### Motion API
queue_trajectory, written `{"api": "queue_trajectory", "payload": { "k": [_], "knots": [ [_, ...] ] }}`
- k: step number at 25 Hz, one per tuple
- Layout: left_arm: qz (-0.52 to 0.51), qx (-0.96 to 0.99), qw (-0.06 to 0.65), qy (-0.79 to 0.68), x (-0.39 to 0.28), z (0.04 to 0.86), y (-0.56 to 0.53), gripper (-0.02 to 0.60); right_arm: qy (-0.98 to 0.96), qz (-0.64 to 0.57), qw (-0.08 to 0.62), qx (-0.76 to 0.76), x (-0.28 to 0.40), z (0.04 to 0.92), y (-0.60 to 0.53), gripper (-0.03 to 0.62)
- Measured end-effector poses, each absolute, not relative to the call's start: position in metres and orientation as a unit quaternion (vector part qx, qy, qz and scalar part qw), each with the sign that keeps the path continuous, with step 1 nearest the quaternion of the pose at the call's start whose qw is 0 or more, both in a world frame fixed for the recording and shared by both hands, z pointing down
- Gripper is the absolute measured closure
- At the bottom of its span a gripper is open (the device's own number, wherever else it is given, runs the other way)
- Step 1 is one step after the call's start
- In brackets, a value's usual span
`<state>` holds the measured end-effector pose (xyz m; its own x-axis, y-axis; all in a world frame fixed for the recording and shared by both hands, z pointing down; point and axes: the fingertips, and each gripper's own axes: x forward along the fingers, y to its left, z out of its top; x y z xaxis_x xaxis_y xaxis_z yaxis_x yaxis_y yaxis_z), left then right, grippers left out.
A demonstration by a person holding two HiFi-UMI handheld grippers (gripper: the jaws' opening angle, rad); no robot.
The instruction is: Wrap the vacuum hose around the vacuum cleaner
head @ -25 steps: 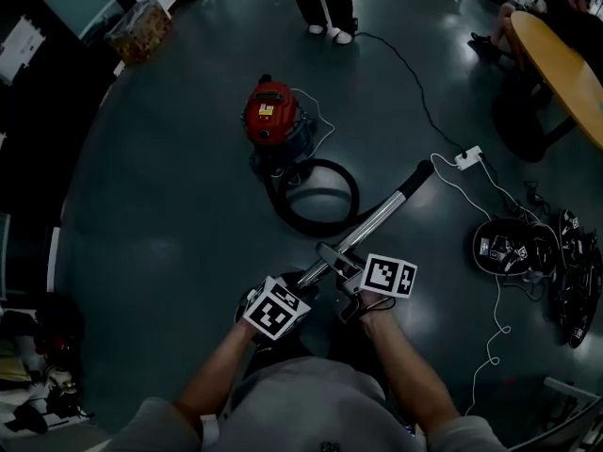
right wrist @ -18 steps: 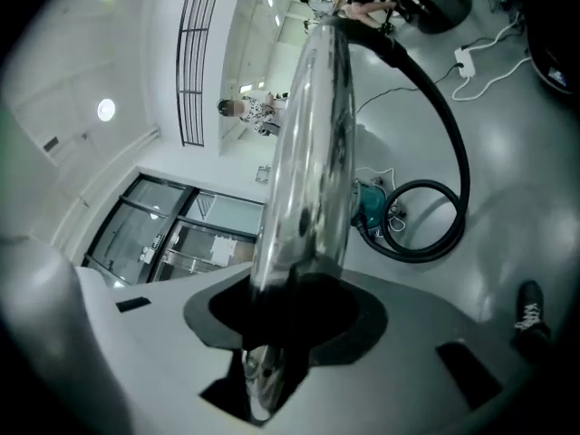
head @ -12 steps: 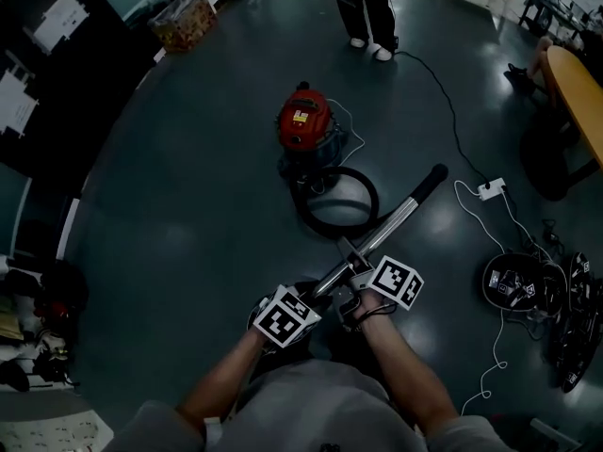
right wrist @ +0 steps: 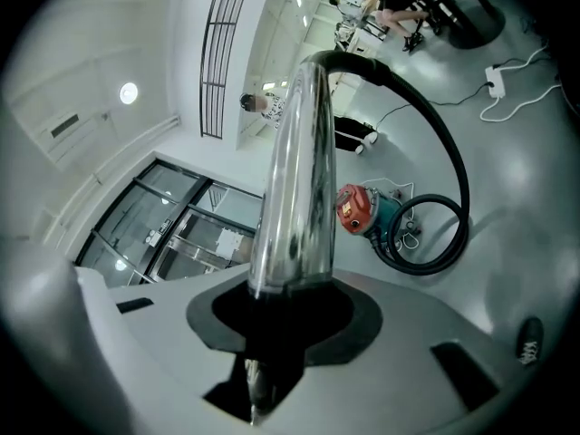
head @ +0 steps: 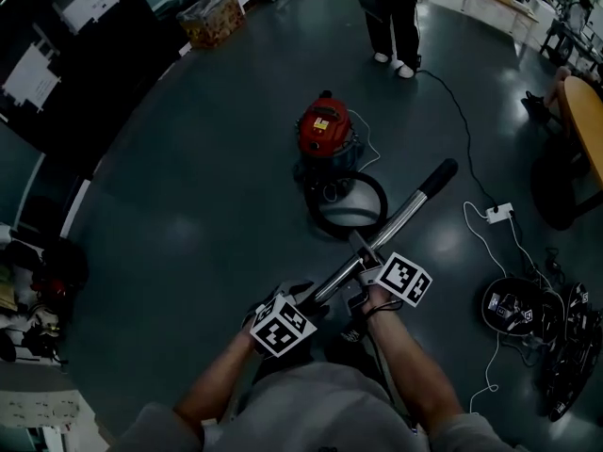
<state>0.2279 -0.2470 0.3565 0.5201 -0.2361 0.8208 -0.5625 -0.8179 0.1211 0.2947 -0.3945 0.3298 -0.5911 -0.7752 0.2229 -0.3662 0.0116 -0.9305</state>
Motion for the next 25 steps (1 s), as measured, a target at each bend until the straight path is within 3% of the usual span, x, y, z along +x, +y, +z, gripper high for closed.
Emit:
{"api": "queue_trajectory", "payload": {
  "k": [9,15,25],
  "knots": [
    [0.446,0.833,0.21,-0.252,0.192,0.344,-0.234,0.325,0.684,-0.556,0.18,-0.437,0.318,0.341,-0.412,0.484],
    [0.459,0.827,0.195,-0.259,0.167,0.332,-0.236,0.325,0.703,-0.527,0.127,-0.461,0.333,0.354,-0.412,0.484],
    [0.44,0.865,0.126,-0.204,0.23,0.345,-0.295,0.347,0.764,-0.456,0.016,-0.457,0.323,0.37,-0.425,0.484]
  ]
}}
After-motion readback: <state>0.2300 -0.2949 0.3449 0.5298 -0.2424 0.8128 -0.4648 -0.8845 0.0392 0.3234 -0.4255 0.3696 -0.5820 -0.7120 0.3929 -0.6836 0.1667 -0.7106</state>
